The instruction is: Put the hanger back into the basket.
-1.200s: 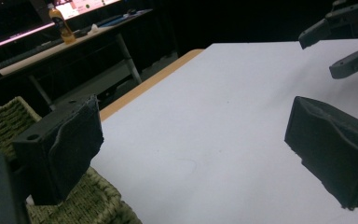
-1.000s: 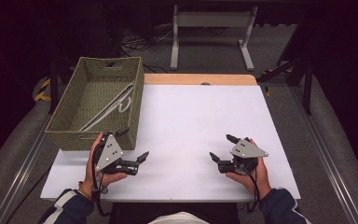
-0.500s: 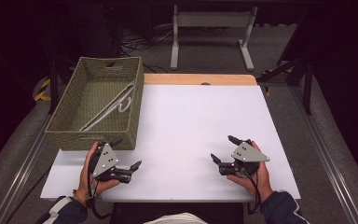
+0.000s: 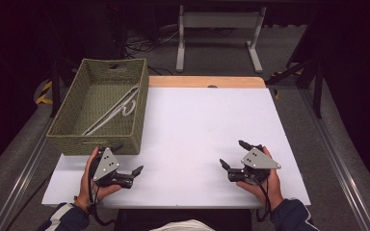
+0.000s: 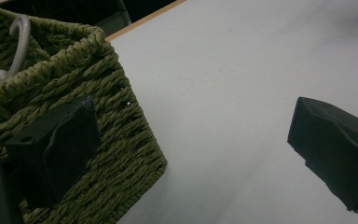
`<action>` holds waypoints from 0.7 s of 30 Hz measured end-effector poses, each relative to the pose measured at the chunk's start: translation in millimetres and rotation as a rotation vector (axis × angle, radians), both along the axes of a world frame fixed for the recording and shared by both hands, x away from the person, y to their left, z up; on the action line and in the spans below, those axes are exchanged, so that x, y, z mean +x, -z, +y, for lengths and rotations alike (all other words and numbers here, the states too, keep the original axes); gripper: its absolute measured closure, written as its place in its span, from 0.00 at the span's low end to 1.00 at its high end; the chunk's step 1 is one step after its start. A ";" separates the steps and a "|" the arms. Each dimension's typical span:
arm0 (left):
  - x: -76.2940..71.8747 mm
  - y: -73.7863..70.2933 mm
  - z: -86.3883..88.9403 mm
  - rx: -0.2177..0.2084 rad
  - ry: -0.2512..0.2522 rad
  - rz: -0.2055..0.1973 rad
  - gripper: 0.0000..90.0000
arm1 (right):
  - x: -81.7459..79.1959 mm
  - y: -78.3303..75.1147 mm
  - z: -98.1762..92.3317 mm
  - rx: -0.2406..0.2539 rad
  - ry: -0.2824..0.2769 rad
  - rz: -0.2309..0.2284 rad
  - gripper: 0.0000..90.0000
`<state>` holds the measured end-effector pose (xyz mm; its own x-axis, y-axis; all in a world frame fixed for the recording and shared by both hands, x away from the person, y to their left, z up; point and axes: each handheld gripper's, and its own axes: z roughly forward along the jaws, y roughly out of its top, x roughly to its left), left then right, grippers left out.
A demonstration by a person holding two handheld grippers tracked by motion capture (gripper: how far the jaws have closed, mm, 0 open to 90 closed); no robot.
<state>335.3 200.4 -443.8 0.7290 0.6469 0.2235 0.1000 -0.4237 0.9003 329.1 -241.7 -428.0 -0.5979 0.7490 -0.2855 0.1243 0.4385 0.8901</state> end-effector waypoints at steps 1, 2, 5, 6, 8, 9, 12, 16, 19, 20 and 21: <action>-0.2 0.2 0.1 0.001 -0.001 -0.004 0.03 | -0.3 -0.2 0.2 -0.002 0.002 -0.003 0.15; -1.2 0.3 0.6 -0.011 0.003 0.001 0.03 | -0.7 -0.3 0.8 -0.003 0.001 -0.003 0.15; -1.8 -0.3 1.9 -0.023 0.001 -0.002 0.03 | -2.0 -1.2 2.4 -0.013 0.003 -0.014 0.15; -1.7 -0.3 2.0 -0.026 0.001 -0.001 0.03 | -2.2 -1.6 2.6 -0.009 0.006 -0.016 0.15; -1.3 -0.4 2.2 -0.018 0.000 -0.006 0.03 | -1.6 -1.8 2.9 -0.007 0.007 -0.016 0.15; -1.4 0.6 1.2 -0.028 0.004 0.007 0.03 | -1.1 -1.6 3.1 -0.009 0.006 -0.016 0.15; -0.8 0.7 0.8 -0.020 0.007 0.010 0.03 | 0.4 -0.5 4.0 -0.014 0.003 -0.014 0.15; -0.3 1.2 0.4 -0.017 0.000 0.016 0.03 | 1.9 0.5 4.6 -0.015 0.005 -0.011 0.14; 0.5 1.8 -0.7 -0.015 -0.002 0.013 0.03 | 1.6 0.4 3.3 -0.014 0.008 -0.014 0.14; 0.7 1.7 -1.4 -0.014 -0.002 0.013 0.03 | 1.7 0.4 3.0 -0.013 0.009 -0.016 0.14; 1.0 1.3 -2.1 -0.004 -0.001 0.008 0.03 | 1.8 0.3 2.4 -0.013 0.010 -0.018 0.14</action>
<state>336.3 198.3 -445.1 0.7302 0.6485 0.2151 0.1077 -0.4202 0.9010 330.9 -239.3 -428.3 -0.5856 0.7509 -0.3054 0.1128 0.4486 0.8866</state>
